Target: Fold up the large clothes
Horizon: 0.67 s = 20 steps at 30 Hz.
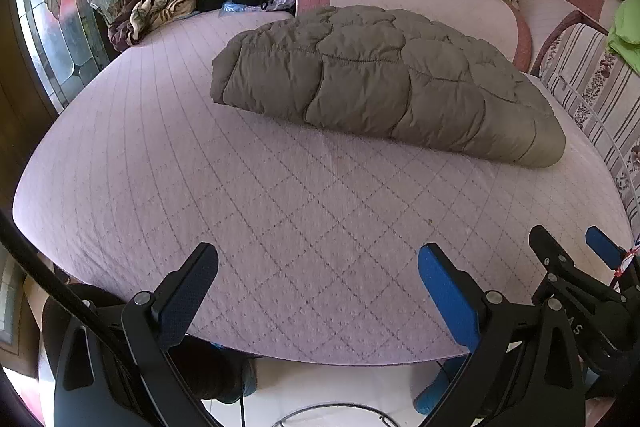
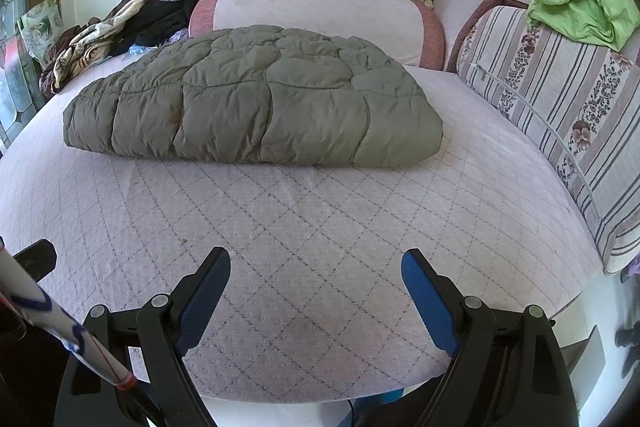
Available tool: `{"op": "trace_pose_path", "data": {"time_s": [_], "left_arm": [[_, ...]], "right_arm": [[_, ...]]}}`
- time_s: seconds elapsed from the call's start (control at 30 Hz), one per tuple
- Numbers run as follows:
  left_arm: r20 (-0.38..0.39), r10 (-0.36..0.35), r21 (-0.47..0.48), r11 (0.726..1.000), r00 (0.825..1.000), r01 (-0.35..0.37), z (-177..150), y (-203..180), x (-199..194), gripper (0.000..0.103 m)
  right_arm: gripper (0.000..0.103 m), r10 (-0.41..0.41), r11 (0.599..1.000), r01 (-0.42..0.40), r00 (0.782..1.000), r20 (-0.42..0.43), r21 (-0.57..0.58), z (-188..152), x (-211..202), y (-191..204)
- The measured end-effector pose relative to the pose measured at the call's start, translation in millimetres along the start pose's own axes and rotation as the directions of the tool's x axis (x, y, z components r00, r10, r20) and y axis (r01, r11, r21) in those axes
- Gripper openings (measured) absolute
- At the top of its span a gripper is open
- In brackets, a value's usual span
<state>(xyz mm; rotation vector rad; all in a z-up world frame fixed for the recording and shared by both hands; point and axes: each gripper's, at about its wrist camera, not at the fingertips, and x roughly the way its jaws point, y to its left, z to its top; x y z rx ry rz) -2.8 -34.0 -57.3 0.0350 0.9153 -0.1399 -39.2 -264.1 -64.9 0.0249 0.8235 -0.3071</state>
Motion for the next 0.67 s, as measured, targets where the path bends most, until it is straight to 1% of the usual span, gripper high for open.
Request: {"op": "trace_pose_path", "data": {"time_s": [0.4,0.67], "left_arm": [[-0.011,-0.013,-0.003,1.0,1.0,0.013,-0.9,0.9,2.8,0.1],[-0.012,-0.007,-0.005,1.0,1.0,0.007,-1.5,1.8,4.5,0.1]], "right_arm": [[0.09,0.002,1.0,-0.002,1.0,0.002,-0.005,-0.5,-0.6,2.9],[0.091,0.005,1.0,-0.005,1.0,-0.001,-0.003,-0.2,-0.8,3.8]]}}
